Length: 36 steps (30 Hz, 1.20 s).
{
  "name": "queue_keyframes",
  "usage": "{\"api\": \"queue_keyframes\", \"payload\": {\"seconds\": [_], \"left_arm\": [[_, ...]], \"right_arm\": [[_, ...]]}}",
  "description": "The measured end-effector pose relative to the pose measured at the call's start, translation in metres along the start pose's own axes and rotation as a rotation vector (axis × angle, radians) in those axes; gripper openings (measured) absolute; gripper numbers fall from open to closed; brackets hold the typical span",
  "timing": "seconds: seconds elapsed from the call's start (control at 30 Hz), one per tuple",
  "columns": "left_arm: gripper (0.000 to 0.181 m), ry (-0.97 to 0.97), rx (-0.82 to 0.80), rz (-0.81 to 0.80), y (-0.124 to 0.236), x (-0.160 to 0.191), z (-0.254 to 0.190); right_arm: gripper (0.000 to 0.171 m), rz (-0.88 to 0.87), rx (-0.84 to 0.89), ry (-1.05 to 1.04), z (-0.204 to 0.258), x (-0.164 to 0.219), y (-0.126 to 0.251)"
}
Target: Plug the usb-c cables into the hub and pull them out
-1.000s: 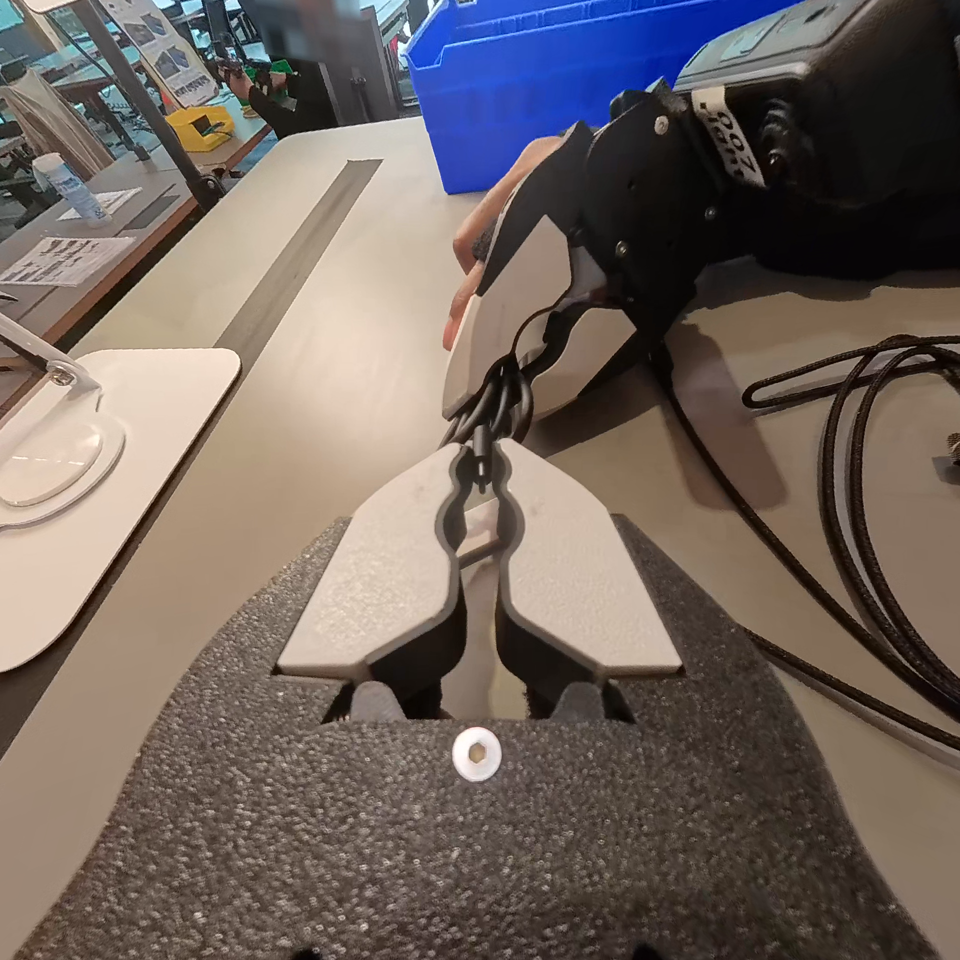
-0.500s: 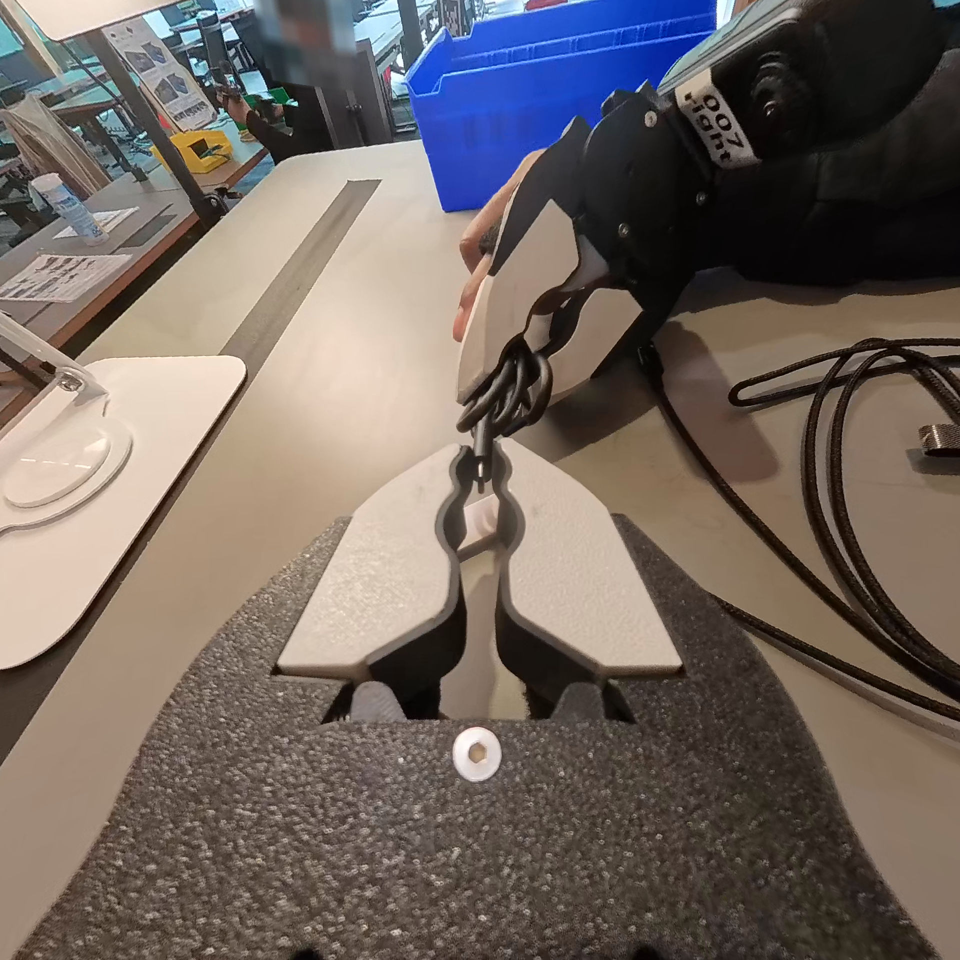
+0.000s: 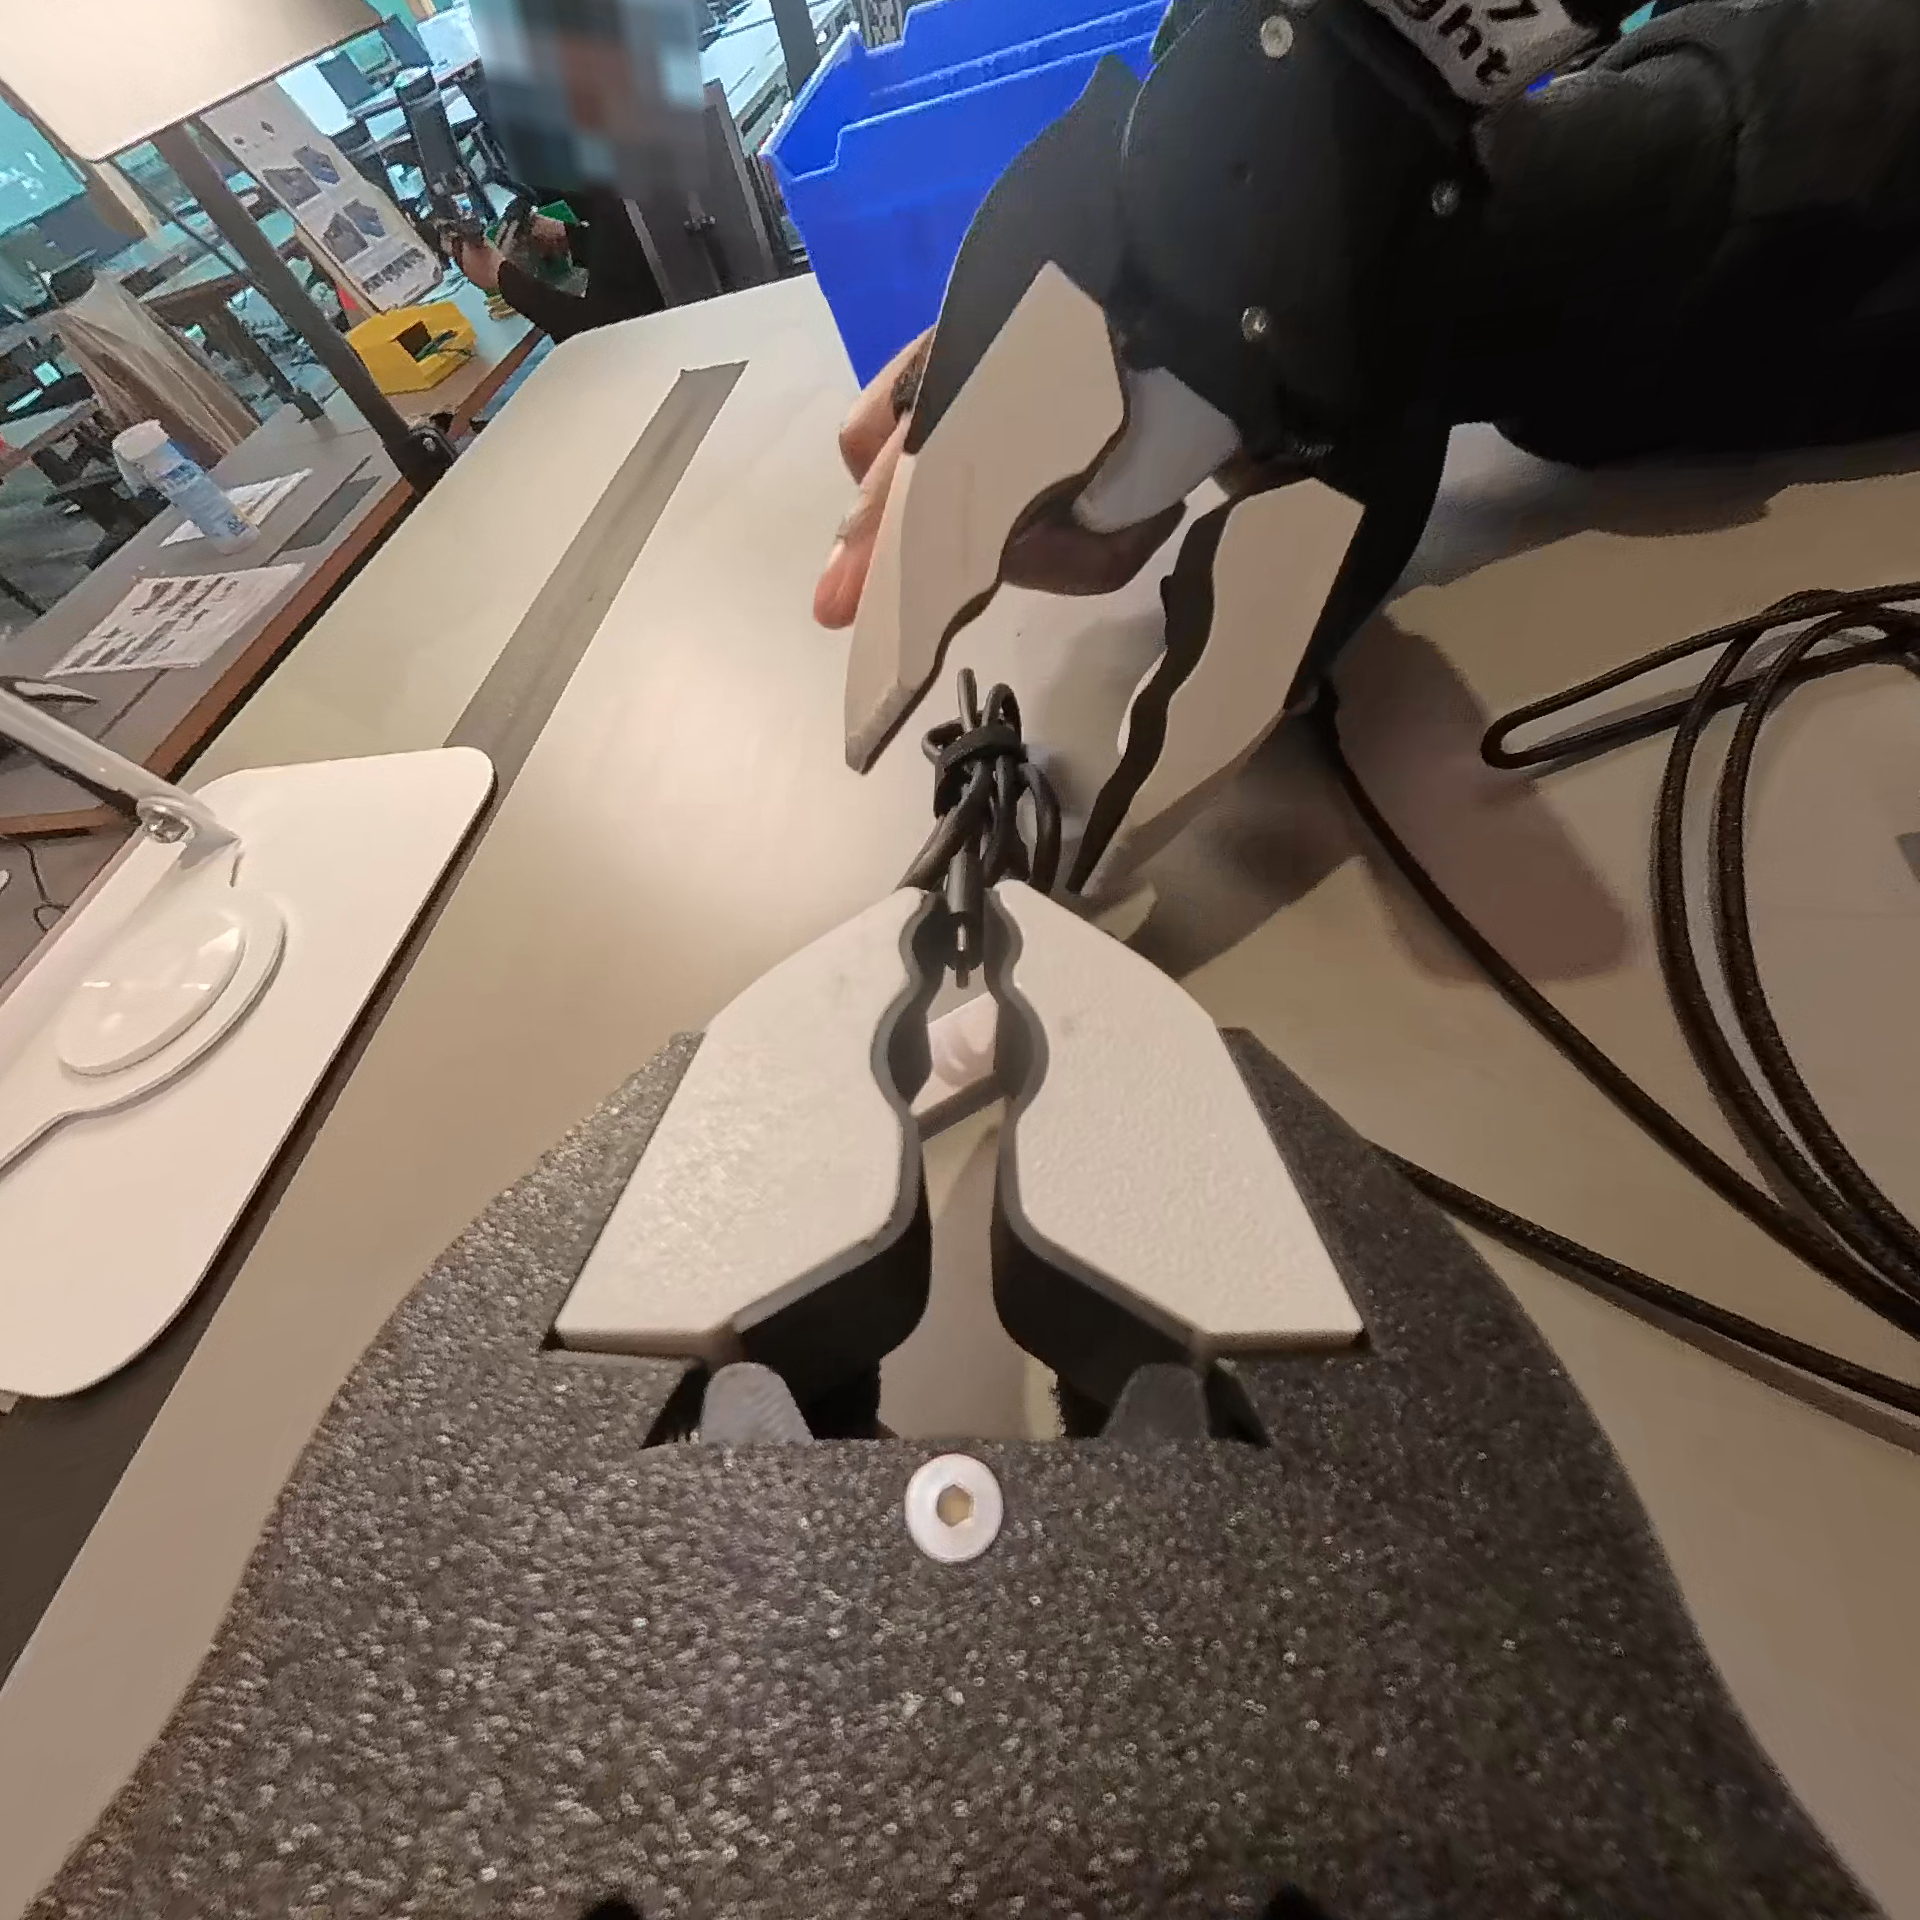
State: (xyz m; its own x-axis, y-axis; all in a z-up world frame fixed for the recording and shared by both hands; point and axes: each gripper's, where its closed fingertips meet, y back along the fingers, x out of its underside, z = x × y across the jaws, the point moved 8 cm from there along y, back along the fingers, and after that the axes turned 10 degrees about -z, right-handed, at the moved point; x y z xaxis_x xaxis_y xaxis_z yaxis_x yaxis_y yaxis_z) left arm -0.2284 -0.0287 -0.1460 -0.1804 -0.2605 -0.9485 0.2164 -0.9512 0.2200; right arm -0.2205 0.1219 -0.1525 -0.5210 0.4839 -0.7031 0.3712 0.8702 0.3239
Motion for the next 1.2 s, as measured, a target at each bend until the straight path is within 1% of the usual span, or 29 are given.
{"api": "queue_keyframes", "payload": {"seconds": [0.1,0.2,0.33,0.5,0.73,0.83,0.9,0.93,1.0,1.2], "left_arm": [[0.007,-0.019,0.03,-0.026,-0.005,-0.004,-0.005],[0.007,-0.041,0.056,-0.043,-0.009,-0.007,-0.01],[0.007,-0.05,0.043,-0.015,-0.01,-0.005,-0.009],[0.008,-0.071,0.032,0.042,-0.009,-0.002,-0.009],[0.008,-0.08,0.029,0.058,-0.009,-0.001,-0.009],[0.008,-0.039,0.029,0.055,-0.011,0.002,-0.007],[0.008,-0.015,0.004,0.09,-0.014,0.007,-0.004],[0.007,-0.017,-0.026,0.092,-0.015,0.007,-0.002],[0.001,0.002,-0.055,0.085,-0.009,0.008,0.001],[0.004,0.108,-0.117,0.025,0.004,0.008,0.016]], "right_arm": [[0.046,0.036,0.012,0.052,0.006,-0.004,-0.009],[0.032,0.071,0.034,0.1,0.011,-0.003,-0.015],[0.025,0.115,0.034,0.125,0.012,0.001,-0.018],[0.023,0.156,0.004,0.13,0.013,0.01,-0.018],[0.021,0.159,-0.026,0.109,0.011,0.014,-0.015],[0.021,0.181,-0.03,0.085,0.011,0.016,-0.016],[0.021,0.238,-0.02,0.084,0.011,0.021,-0.017],[0.021,0.264,-0.009,0.077,0.008,0.024,-0.016],[0.021,0.301,0.002,0.036,0.002,0.03,-0.01],[0.021,0.425,-0.08,-0.191,-0.011,0.037,0.004]]}}
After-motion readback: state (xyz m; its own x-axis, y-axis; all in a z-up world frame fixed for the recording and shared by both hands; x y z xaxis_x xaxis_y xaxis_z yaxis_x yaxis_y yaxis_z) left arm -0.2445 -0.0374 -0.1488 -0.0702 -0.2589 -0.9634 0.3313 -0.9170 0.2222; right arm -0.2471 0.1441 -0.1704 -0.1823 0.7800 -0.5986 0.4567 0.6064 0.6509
